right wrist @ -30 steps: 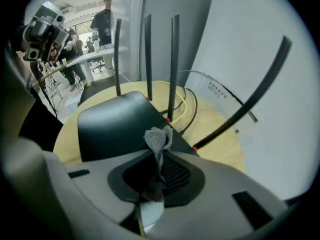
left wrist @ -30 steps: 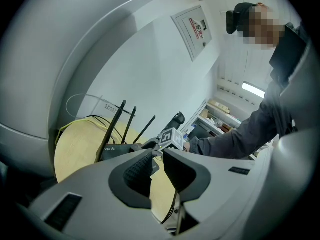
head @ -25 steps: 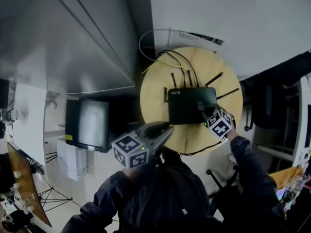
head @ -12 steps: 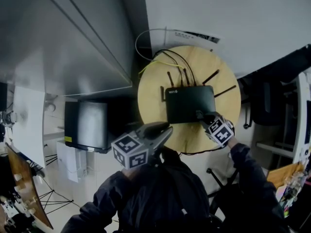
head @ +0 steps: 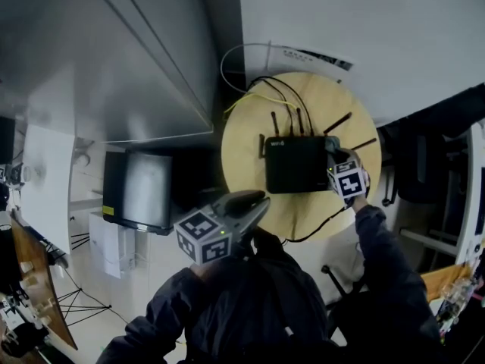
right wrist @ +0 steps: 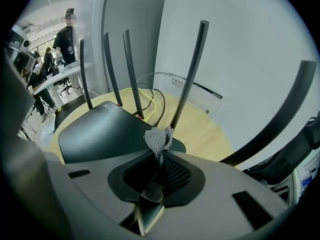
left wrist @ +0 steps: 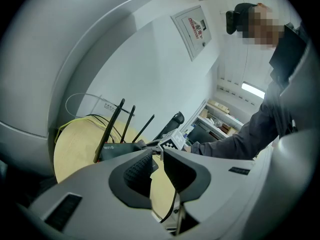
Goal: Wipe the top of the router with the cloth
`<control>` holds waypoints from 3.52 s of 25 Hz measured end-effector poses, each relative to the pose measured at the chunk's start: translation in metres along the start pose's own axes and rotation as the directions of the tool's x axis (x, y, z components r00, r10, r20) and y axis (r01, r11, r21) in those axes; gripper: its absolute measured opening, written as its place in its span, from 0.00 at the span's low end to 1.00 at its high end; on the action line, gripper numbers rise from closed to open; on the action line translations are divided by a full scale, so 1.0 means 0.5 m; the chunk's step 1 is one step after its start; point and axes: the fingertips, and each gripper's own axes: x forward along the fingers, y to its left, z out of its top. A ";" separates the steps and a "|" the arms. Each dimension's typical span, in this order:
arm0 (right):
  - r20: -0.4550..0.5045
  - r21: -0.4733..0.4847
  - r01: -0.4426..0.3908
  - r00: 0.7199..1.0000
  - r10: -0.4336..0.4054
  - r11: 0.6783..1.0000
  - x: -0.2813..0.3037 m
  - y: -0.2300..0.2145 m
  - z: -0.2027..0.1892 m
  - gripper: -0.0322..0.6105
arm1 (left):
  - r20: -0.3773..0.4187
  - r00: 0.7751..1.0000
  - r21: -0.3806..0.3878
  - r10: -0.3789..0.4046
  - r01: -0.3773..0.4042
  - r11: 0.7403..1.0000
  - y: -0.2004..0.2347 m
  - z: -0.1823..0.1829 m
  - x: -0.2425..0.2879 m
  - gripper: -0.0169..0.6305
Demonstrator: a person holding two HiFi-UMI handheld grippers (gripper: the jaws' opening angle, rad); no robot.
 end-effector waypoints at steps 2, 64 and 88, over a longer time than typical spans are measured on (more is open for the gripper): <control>-0.013 -0.017 0.024 1.000 -0.024 1.000 0.007 -0.007 0.002 0.16 | 0.005 1.000 -0.001 0.003 -0.003 1.000 0.001 0.002 -0.002 0.13; -0.197 -0.408 -0.419 0.908 0.370 0.811 -0.085 0.053 -0.294 0.16 | -0.057 0.998 0.023 -0.032 0.034 0.999 -0.056 0.002 0.087 0.13; 0.650 0.165 -0.515 0.698 0.300 0.841 -0.498 0.259 0.236 0.16 | -0.031 0.996 0.138 -0.079 0.083 0.987 -0.099 0.143 0.046 0.13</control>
